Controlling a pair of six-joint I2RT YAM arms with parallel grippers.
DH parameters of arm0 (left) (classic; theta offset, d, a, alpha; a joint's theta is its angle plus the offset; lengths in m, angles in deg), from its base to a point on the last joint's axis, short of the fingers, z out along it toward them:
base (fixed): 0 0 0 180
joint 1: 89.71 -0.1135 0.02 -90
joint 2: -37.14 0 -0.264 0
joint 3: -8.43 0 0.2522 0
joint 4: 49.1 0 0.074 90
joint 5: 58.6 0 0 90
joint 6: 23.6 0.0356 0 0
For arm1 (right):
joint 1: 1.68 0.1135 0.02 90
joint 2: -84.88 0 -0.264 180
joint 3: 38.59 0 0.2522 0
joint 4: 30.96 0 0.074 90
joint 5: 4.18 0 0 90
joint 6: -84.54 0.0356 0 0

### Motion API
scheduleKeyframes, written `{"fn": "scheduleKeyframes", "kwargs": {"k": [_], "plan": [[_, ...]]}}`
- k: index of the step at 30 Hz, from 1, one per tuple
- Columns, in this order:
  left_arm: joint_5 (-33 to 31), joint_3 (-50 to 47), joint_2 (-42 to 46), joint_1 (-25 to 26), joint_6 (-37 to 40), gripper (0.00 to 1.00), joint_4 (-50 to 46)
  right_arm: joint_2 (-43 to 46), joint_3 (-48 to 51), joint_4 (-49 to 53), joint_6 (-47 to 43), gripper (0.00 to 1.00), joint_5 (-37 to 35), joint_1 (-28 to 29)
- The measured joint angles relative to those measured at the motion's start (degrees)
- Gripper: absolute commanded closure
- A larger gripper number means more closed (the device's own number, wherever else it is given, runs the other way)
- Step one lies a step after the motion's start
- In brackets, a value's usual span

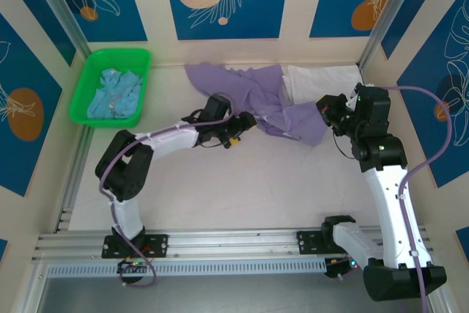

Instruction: Fold and stack the t-shirts

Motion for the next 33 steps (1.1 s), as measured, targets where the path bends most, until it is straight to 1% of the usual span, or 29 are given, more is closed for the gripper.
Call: {"fn": "scheduleKeyframes", "kwargs": {"k": [1, 3, 4, 7, 11, 14, 16, 20, 24, 30, 32, 33], "plan": [[0.0, 0.0, -0.9, 0.5, -1.6, 0.23, 2.0, -0.1, -0.7, 0.0, 0.7, 1.00, 0.1, -0.1], [-0.4, 0.3, -3.3, 1.3, -5.6, 0.33, 6.2, -0.2, -2.6, 0.0, 1.5, 1.00, 0.2, -0.1], [-0.7, 0.9, -4.4, 1.6, -6.6, 0.39, 6.7, -0.3, -3.6, 0.0, 1.6, 1.00, 0.2, -0.2], [-2.7, 4.6, -8.4, 2.5, -9.3, 0.45, 5.0, -0.7, -5.9, 0.0, 1.7, 1.00, 0.1, -0.5], [-8.3, 10.2, -10.8, 3.8, -10.8, 0.46, -1.9, -1.6, -6.3, 0.1, 1.7, 1.00, -0.3, -1.3], [-11.2, 17.2, -13.5, 4.8, -10.6, 0.44, -7.5, -2.9, -6.3, 0.1, 1.5, 1.00, -0.3, -1.8], [-12.4, 22.1, -15.9, 5.2, -10.2, 0.46, -10.5, -3.5, -6.3, 0.1, 1.5, 1.00, -0.3, -2.0], [-13.7, 29.3, -21.2, 5.9, -9.1, 0.48, -15.6, -3.8, -6.3, 0.0, 1.4, 1.00, -0.3, -2.2], [-15.9, 30.7, -24.2, 6.6, -8.9, 0.49, -20.2, -3.8, -6.3, 0.0, 1.0, 1.00, -0.2, -3.0], [-18.4, 32.7, -25.2, 7.3, -8.1, 0.49, -23.1, -3.8, -6.3, 0.0, 0.4, 1.00, 0.1, -4.6], [-19.1, 36.3, -26.9, 7.3, -7.2, 0.53, -25.7, -3.8, -6.3, 0.0, 0.4, 1.00, 0.4, -5.0], [-19.6, 38.7, -28.2, 7.3, -6.5, 0.57, -26.8, -3.8, -6.3, 0.0, 0.4, 1.00, 0.4, -5.1]]}}
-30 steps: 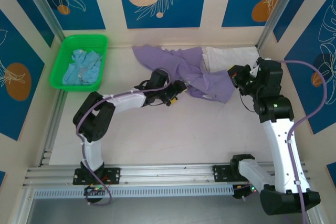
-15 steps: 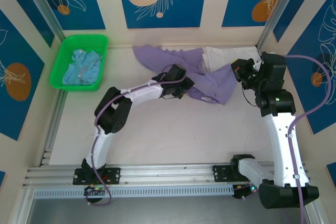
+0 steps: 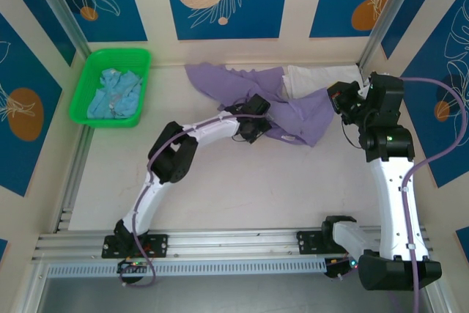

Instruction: Fold and stack the t-shirts

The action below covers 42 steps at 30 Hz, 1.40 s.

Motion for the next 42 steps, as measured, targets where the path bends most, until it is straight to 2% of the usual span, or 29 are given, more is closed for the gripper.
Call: {"fn": "scheduleKeyframes", "kwargs": {"k": [4, 6, 11, 16, 19, 23, 26, 29, 30, 31, 34, 36, 38, 39, 40, 41, 42], "plan": [[-1.6, 8.5, -4.9, 0.0, 2.7, 0.79, -5.0, 0.0, 0.0, 0.0, -0.4, 1.00, 0.4, -0.3], [-2.9, 12.3, -7.1, 0.1, 4.2, 0.99, -7.2, 0.0, 0.0, 0.0, -0.6, 1.00, 0.5, -0.5], [-5.9, 17.8, -8.9, -0.5, 8.8, 1.00, -12.3, 0.0, 0.0, 0.1, -1.6, 1.00, 0.6, -1.3], [-9.1, 16.0, -2.7, -3.0, 20.0, 1.00, -16.8, 0.3, 0.0, 1.9, -3.6, 1.00, 0.8, -3.0], [-11.3, 14.3, 7.0, -6.8, 28.1, 1.00, -20.5, 2.2, 0.9, 2.3, -3.8, 1.00, 1.5, -3.2], [-13.6, 6.4, 28.9, -14.8, 35.4, 1.00, -21.3, 7.5, 8.5, -0.2, -2.3, 1.00, 3.5, -0.3], [-14.7, -3.1, 44.5, -21.4, 37.9, 1.00, -21.4, 9.8, 16.3, -1.0, -0.3, 1.00, 3.5, 7.4], [-15.9, -12.7, 55.1, -26.4, 38.9, 1.00, -22.2, 9.8, 25.9, -4.1, 4.8, 1.00, 0.4, 20.5], [-15.9, -15.3, 56.8, -27.5, 39.0, 0.99, -22.2, 9.6, 28.9, -5.5, 6.9, 1.00, -1.6, 27.1], [-15.8, -18.3, 58.0, -29.0, 39.0, 0.91, -22.8, 8.6, 31.9, -6.4, 9.4, 1.00, -4.2, 33.7], [-15.0, -25.1, 57.0, -32.6, 38.6, 0.60, -23.8, 1.8, 36.5, -9.0, 17.5, 1.00, -9.9, 51.3], [-14.2, -28.4, 54.8, -33.8, 38.0, 0.40, -24.3, -5.3, 35.6, -10.4, 21.3, 0.96, -12.9, 58.2], [-12.9, -29.6, 54.0, -34.2, 37.4, 0.30, -25.0, -12.9, 32.6, -11.5, 22.9, 0.85, -13.6, 61.3], [-11.8, -29.6, 54.0, -34.2, 37.1, 0.27, -25.1, -16.5, 30.6, -12.3, 22.9, 0.71, -13.4, 62.0], [-11.0, -29.6, 54.5, -34.2, 36.9, 0.25, -24.9, -19.3, 28.6, -12.7, 22.7, 0.54, -13.2, 62.2], [-9.6, -29.6, 55.2, -34.2, 36.3, 0.23, -24.6, -21.6, 26.7, -13.4, 22.5, 0.43, -13.2, 62.2], [-8.8, -29.6, 55.9, -34.2, 36.4, 0.22, -24.4, -22.9, 25.4, -13.8, 22.1, 0.38, -13.2, 62.1]]}}
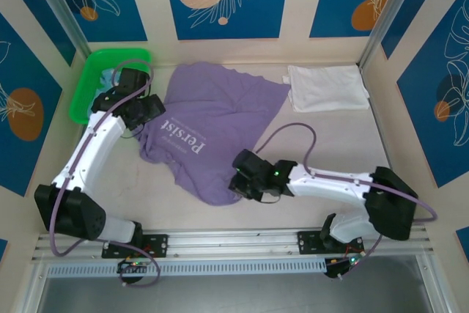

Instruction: Fold and stack the t-shirts

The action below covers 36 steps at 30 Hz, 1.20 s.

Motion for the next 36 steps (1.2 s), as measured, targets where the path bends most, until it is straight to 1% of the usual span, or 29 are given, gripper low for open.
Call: {"fn": "scheduleKeyframes", "kwargs": {"k": [1, 2, 4, 6, 7, 9, 11, 13, 15, 17, 20, 22, 24, 26, 29, 31, 33, 36], "plan": [[1.3, 0.0, 1.1, 0.2, -0.2, 0.22, 0.3, -0.6, -1.2, -0.2, -0.7, 0.36, 0.0, -0.3], [2.2, -0.1, 2.1, 0.5, -0.2, 0.21, 0.6, -0.6, -2.1, 0.0, -1.3, 0.31, -0.2, -0.7], [3.7, -1.0, 4.7, 1.7, -0.2, 0.21, 1.2, 0.0, -3.9, 0.9, -3.0, 0.28, -1.1, -2.1], [4.9, -3.5, 7.6, 4.8, -0.3, 0.21, 2.2, 1.5, -5.4, 2.6, -5.6, 0.28, -2.6, -4.3], [5.6, -5.4, 9.0, 7.4, -0.3, 0.21, 2.6, 2.6, -6.0, 3.4, -7.1, 0.27, -3.4, -6.0], [6.8, -9.5, 10.4, 13.2, -1.0, 0.19, 3.7, 4.6, -7.2, 4.7, -10.4, 0.27, -4.7, -9.9], [8.6, -14.4, 10.6, 18.3, -2.5, 0.16, 5.5, 5.5, -9.2, 5.7, -15.2, 0.29, -4.9, -16.2], [10.1, -19.2, 10.3, 22.1, -4.6, 0.13, 7.7, 4.3, -12.1, 6.2, -19.8, 0.29, -4.7, -23.1], [11.5, -23.5, 9.6, 25.6, -7.1, 0.12, 10.1, 0.6, -16.5, 6.5, -24.9, 0.31, -3.7, -29.7], [12.3, -25.4, 7.8, 28.8, -9.5, 0.10, 11.6, -6.2, -22.6, 6.6, -29.8, 0.34, -2.8, -35.7], [12.0, -27.8, 5.8, 33.7, -14.9, 0.10, 15.9, -17.1, -30.2, 6.0, -35.3, 0.37, -0.7, -42.4], [11.1, -31.8, 6.1, 35.9, -19.4, 0.11, 19.6, -24.6, -35.1, 6.6, -37.8, 0.37, 0.9, -45.6], [10.3, -36.2, 6.4, 37.0, -23.5, 0.11, 21.9, -32.8, -41.4, 8.2, -40.1, 0.36, 1.2, -47.5], [8.6, -39.5, 6.3, 37.0, -26.5, 0.10, 22.3, -41.0, -48.7, 10.8, -42.2, 0.36, 1.1, -48.1], [5.3, -40.3, 6.3, 37.0, -28.7, 0.11, 21.3, -49.8, -57.2, 14.5, -44.4, 0.37, 1.2, -47.5], [2.2, -40.2, 6.2, 37.0, -29.6, 0.16, 21.2, -55.0, -63.4, 17.2, -45.8, 0.41, 0.6, -46.5], [0.2, -40.3, 6.2, 37.0, -30.1, 0.19, 21.2, -56.9, -67.6, 19.1, -46.6, 0.47, 0.3, -45.8], [-2.9, -40.8, 6.2, 36.9, -30.5, 0.27, 21.2, -58.9, -71.7, 20.7, -47.3, 0.69, 0.5, -44.9]]}}
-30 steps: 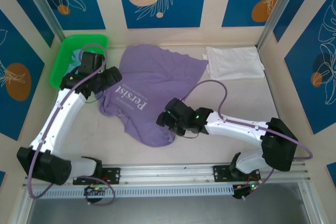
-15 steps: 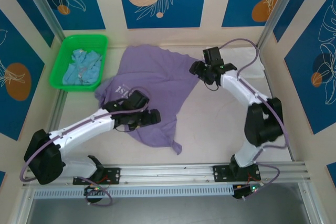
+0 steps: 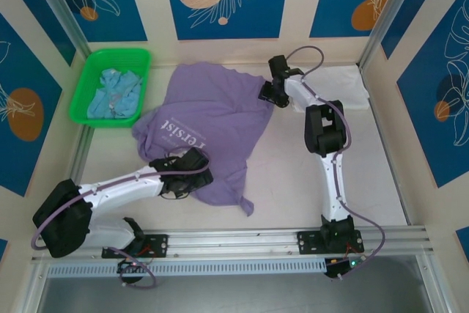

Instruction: Fold and stack the t-shirts

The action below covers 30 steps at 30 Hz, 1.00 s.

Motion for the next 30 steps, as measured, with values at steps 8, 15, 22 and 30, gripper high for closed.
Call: {"fn": "scheduleKeyframes", "kwargs": {"k": [8, 15, 22, 30], "plan": [[-5.4, -2.9, 0.1, -4.6, 1.1, 0.57, 0.5, 4.2, 9.4, -3.1, -0.1, 1.00, 2.3, 1.6], [-4.9, -4.2, -0.9, -10.2, 6.1, 0.43, 2.4, 21.3, 33.5, -8.7, 3.3, 1.00, 3.2, 2.8], [0.2, -2.8, -5.1, -17.2, 12.9, 0.13, 3.8, 45.3, 60.2, -16.1, 11.6, 1.00, 1.5, 5.8], [5.0, 5.6, -14.2, -20.4, 20.7, 0.58, -3.9, 62.8, 82.1, -18.9, 21.0, 1.00, -2.5, 7.3]]}}
